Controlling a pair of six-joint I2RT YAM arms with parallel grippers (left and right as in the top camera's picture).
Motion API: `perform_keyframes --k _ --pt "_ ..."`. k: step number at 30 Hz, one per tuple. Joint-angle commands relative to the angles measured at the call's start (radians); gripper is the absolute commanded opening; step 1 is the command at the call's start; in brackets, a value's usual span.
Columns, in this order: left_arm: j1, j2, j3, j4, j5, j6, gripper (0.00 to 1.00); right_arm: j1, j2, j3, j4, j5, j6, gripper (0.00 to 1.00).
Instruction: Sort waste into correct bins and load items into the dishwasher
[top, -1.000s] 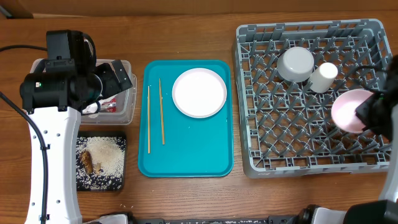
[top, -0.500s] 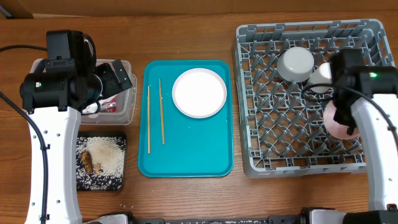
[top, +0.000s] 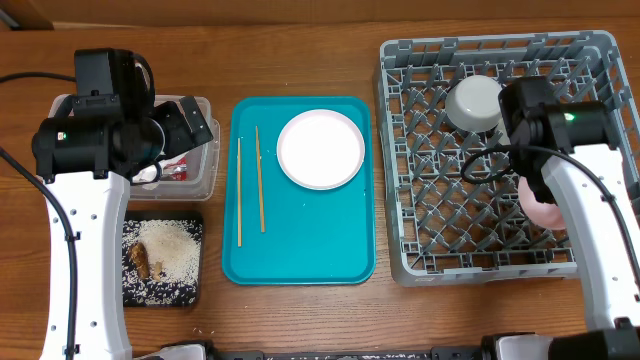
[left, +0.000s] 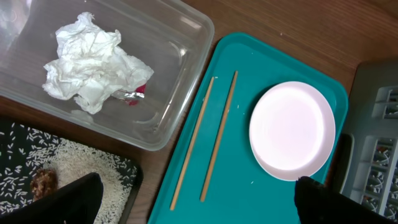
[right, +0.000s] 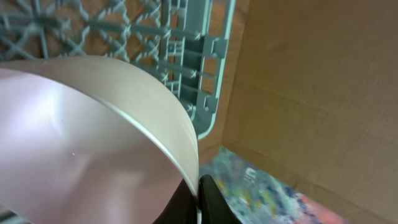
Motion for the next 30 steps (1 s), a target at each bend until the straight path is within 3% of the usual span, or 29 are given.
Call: perform_keyframes --k 1,13,30 --pt "-0.002 -0.002 0.014 0.001 -0.001 -0.006 1.0 -0.001 0.052 0.013 -0.011 0.026 -0.05 0.04" --pt "-0.002 -0.002 0.014 0.001 -0.001 -0.006 1.0 -0.007 0.193 0.013 -0.049 0.054 -0.049 0.04" --pt "0.0 -0.002 0.014 0.001 -0.001 -0.006 1.0 -0.013 0.204 0.013 0.028 0.195 0.0 0.04"
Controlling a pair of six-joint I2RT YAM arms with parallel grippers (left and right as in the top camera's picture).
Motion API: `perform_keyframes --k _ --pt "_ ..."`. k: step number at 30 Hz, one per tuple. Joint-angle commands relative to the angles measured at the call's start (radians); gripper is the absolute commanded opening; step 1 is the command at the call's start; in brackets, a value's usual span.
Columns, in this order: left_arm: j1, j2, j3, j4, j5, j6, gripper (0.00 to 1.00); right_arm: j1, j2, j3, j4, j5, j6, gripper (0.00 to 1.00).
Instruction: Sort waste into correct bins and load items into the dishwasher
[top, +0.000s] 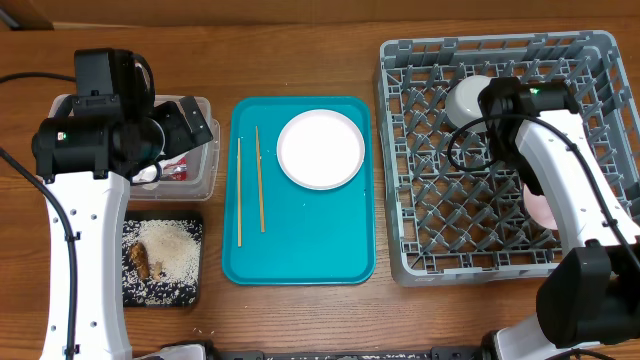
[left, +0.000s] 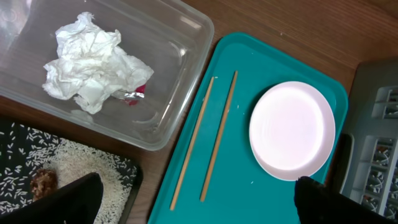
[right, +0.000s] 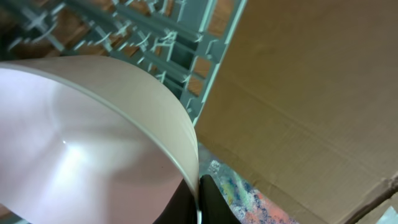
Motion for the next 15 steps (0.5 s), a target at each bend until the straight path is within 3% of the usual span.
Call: perform_keyframes --k 1,15 --pt "-0.001 -0.002 0.014 0.001 -0.001 -0.006 1.0 -0.001 0.0 0.013 0.028 0.079 0.082 0.04" --pt "-0.002 -0.002 0.014 0.001 -0.001 -0.006 1.0 0.011 0.0 0.013 0.018 0.079 0.476 0.04"
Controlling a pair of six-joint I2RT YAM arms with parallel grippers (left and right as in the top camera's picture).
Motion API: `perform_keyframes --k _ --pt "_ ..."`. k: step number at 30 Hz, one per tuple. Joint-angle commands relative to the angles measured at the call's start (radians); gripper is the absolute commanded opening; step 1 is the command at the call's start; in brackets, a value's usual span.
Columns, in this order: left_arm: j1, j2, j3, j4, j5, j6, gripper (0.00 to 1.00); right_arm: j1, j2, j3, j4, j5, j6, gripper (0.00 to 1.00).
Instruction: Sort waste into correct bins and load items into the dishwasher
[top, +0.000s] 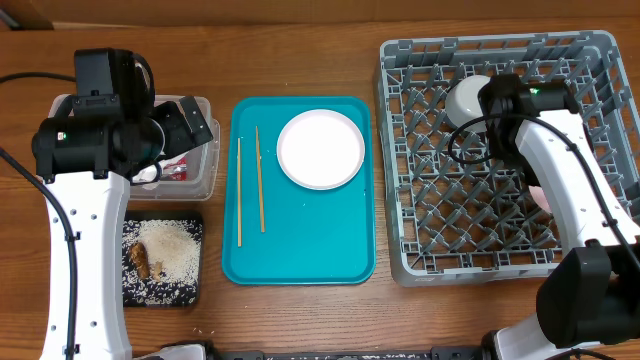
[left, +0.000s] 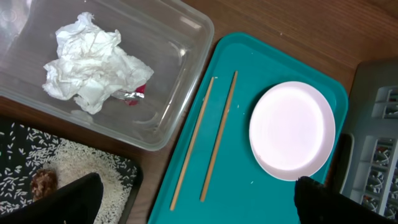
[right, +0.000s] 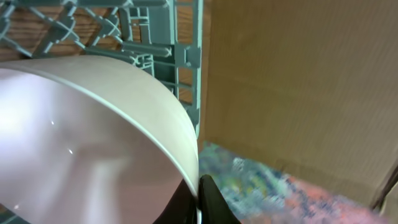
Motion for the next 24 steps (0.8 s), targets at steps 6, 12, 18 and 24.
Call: perform_keyframes --k 6,12,18,24 --pt "-0.002 -0.003 0.014 0.001 -0.001 -0.006 1.0 0.011 0.0 0.013 -0.05 0.011 0.267 0.04" --pt "-0.002 -0.003 0.014 0.0 -0.001 -0.006 1.0 0.011 0.0 0.012 -0.05 -0.045 0.357 0.04" --pt "-0.002 -0.003 0.014 0.001 -0.001 -0.006 1.0 0.011 0.0 0.011 -0.057 -0.071 0.359 0.04" --pt "-0.002 -0.003 0.014 0.0 -0.001 -0.006 1.0 0.01 0.0 0.011 -0.057 -0.042 0.359 0.04"
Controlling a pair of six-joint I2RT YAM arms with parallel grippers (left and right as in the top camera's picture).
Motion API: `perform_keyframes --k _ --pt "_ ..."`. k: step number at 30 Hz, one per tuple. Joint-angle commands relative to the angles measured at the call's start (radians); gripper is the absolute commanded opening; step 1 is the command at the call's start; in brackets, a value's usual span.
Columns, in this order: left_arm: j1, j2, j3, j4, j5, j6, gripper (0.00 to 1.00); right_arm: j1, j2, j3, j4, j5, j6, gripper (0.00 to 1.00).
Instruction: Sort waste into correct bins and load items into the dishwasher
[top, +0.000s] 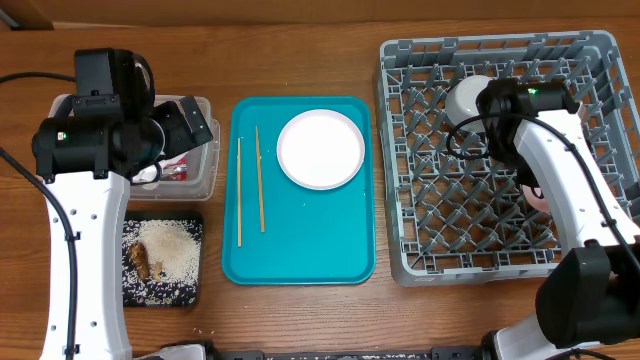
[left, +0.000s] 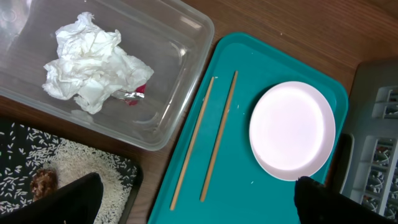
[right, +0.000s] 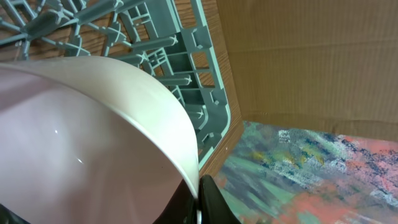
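Note:
My right gripper (right: 199, 200) is shut on the rim of a pale pink bowl (right: 81, 143), which fills the right wrist view. From overhead the pink bowl (top: 537, 193) shows at the right side of the grey dish rack (top: 440, 215), mostly hidden under the right arm. A white cup (top: 472, 100) sits in the rack's far part. On the teal tray (top: 300, 250) lie a white plate (top: 320, 149) and two chopsticks (top: 250, 190). My left gripper (left: 199, 205) hangs open and empty above the tray's left edge and the bins.
A clear plastic bin (left: 174, 74) holds a crumpled tissue (left: 93, 62) and a bit of red wrapper. In front of it is a black tray (top: 160, 260) with rice and a food scrap. A cardboard wall (right: 311, 56) stands beyond the rack's right edge.
The right wrist has turned with the pink bowl still gripped, and the rack's corner now shows at a different angle. A little more of the bowl shows overhead. The left arm has not moved.
At first my right gripper held the pink bowl at the rack's right edge. Then the wrist stood farther back over the rack, beside the white cup, bowl still gripped. It has kept turning over the rack's right side. The left gripper stayed open throughout.

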Motion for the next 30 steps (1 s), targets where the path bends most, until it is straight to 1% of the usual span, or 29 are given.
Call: perform_keyframes --k 1,3,5,15,21,24,25,27,28,30 --pt "-0.002 -0.002 0.014 0.001 -0.001 -0.006 1.0 0.004 0.0 0.011 0.003 0.054 0.023 0.04" --pt "-0.002 -0.002 0.014 0.001 -0.001 -0.006 1.0 0.004 0.0 0.011 0.003 0.105 0.022 0.04" --pt "-0.002 -0.002 0.014 0.001 -0.001 -0.006 1.0 0.004 0.0 0.011 0.003 0.114 0.023 0.04" --pt "-0.002 -0.002 0.014 0.001 -0.001 -0.006 1.0 0.004 0.0 0.01 0.01 0.032 0.022 0.04" --pt "-0.002 -0.002 0.014 0.001 -0.001 -0.006 1.0 0.004 0.0 -0.067 0.051 0.033 0.019 0.04" --pt "-0.002 -0.002 0.014 0.001 -0.001 -0.006 1.0 0.004 0.002 -0.108 0.095 0.031 -0.039 0.04" --pt "-0.002 -0.002 0.014 0.001 -0.001 -0.006 1.0 0.005 0.002 -0.108 0.098 0.031 -0.038 0.04" --pt "-0.002 -0.002 0.014 0.001 -0.001 -0.006 1.0 0.01 0.002 -0.108 0.101 0.032 -0.038 0.06" --pt "-0.002 -0.002 0.014 0.001 -0.001 -0.006 1.0 0.015 0.002 -0.108 0.101 0.031 -0.038 0.09" --pt "-0.002 -0.002 0.014 0.001 -0.001 -0.006 1.0 0.024 0.002 -0.108 0.101 0.032 -0.038 0.11"
